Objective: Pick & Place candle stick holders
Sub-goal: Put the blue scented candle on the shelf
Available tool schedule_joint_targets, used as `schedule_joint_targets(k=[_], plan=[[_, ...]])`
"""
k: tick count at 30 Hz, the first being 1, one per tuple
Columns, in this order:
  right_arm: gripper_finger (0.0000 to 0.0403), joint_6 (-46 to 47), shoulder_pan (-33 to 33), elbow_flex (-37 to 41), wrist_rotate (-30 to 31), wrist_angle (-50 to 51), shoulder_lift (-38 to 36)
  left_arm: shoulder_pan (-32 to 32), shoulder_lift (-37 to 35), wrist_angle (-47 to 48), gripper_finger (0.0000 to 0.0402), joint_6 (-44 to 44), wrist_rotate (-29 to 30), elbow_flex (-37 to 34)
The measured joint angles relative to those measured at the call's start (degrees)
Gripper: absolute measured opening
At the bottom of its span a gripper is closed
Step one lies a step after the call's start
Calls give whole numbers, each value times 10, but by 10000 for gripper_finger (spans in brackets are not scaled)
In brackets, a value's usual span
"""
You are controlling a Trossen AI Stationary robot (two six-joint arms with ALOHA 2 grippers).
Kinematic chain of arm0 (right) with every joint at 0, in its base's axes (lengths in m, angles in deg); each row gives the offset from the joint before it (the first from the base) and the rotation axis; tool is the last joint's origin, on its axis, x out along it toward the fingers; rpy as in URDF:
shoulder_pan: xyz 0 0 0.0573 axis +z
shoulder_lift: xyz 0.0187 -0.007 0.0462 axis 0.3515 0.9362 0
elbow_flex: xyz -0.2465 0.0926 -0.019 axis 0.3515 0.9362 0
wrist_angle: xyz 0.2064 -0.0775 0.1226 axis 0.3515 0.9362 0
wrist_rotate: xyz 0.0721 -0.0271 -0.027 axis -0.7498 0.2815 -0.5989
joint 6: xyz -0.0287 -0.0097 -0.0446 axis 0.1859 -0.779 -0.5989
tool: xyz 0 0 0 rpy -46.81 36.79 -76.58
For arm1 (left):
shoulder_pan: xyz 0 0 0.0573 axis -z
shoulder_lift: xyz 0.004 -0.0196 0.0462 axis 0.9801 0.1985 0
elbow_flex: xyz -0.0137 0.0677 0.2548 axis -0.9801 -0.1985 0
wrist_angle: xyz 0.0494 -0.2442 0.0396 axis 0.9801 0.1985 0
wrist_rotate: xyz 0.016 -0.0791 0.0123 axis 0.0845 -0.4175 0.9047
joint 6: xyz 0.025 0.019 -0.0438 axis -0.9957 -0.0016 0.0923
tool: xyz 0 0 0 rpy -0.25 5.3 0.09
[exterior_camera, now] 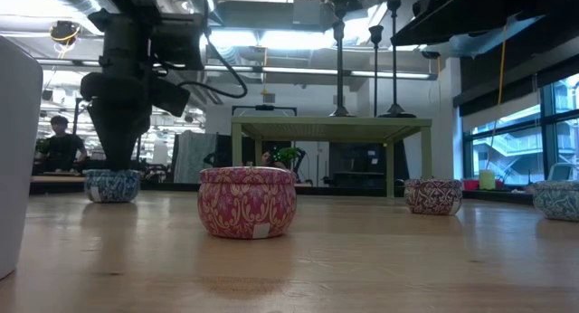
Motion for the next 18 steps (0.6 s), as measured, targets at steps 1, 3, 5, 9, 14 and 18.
schedule_joint_targets(k=[1,3,5,9,14,18], plan=[[232,0,0,0,0,0,0,-2,0,0,291,0,-1,0],[232,0,0,0,0,0,0,-3,0,0,291,0,-2,0],[232,0,0,0,0,0,0,-3,0,0,291,-2,0,1],[232,-1,0,0,0,0,0,-2,2,7,291,-21,3,11],[232,-2,0,0,0,0,0,-2,3,2,291,-3,7,15],[232,-2,0,0,0,0,0,-2,3,2,291,-2,13,15]])
